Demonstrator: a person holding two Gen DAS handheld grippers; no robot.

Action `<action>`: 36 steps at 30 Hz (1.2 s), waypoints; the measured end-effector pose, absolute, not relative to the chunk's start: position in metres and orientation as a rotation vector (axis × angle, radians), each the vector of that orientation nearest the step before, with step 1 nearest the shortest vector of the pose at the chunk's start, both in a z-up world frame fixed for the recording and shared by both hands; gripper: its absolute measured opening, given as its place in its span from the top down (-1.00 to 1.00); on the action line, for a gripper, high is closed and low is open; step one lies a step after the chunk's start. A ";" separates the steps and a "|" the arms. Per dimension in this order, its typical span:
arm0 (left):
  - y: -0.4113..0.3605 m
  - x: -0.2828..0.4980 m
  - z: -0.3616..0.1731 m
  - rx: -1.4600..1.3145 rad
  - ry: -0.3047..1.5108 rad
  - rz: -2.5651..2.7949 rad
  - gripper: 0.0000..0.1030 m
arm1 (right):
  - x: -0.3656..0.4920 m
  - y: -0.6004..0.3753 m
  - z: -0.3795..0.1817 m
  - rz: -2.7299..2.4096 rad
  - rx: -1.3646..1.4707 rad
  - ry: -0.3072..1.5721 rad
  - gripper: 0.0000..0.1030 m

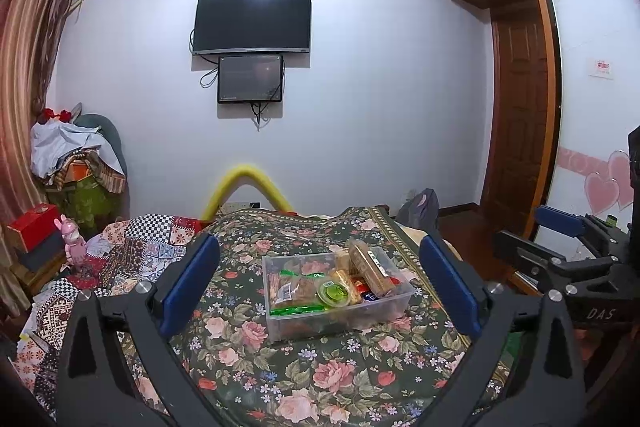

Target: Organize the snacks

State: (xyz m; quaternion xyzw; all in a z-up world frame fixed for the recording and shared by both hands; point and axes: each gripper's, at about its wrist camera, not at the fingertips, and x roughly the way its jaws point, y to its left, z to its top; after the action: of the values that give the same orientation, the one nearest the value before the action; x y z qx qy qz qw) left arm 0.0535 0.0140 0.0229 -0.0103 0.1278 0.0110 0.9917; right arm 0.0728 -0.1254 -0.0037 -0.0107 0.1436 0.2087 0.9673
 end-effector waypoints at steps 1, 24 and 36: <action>0.014 0.053 0.023 -0.019 0.256 0.022 -0.97 | 0.071 -0.126 -0.005 0.421 -0.023 0.290 -1.00; 0.014 0.055 0.018 -0.027 0.276 -0.007 -0.98 | 0.071 -0.128 -0.005 0.413 -0.012 0.292 -1.00; 0.018 0.056 0.014 -0.055 0.288 -0.017 -0.98 | 0.071 -0.128 -0.006 0.406 -0.014 0.293 -1.00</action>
State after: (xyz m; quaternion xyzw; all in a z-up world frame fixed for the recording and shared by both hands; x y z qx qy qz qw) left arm 0.0555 0.0178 0.0143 -0.0273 0.1433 -0.0086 0.9893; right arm 0.0708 -0.1285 -0.0062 -0.0069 0.1447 0.2011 0.9688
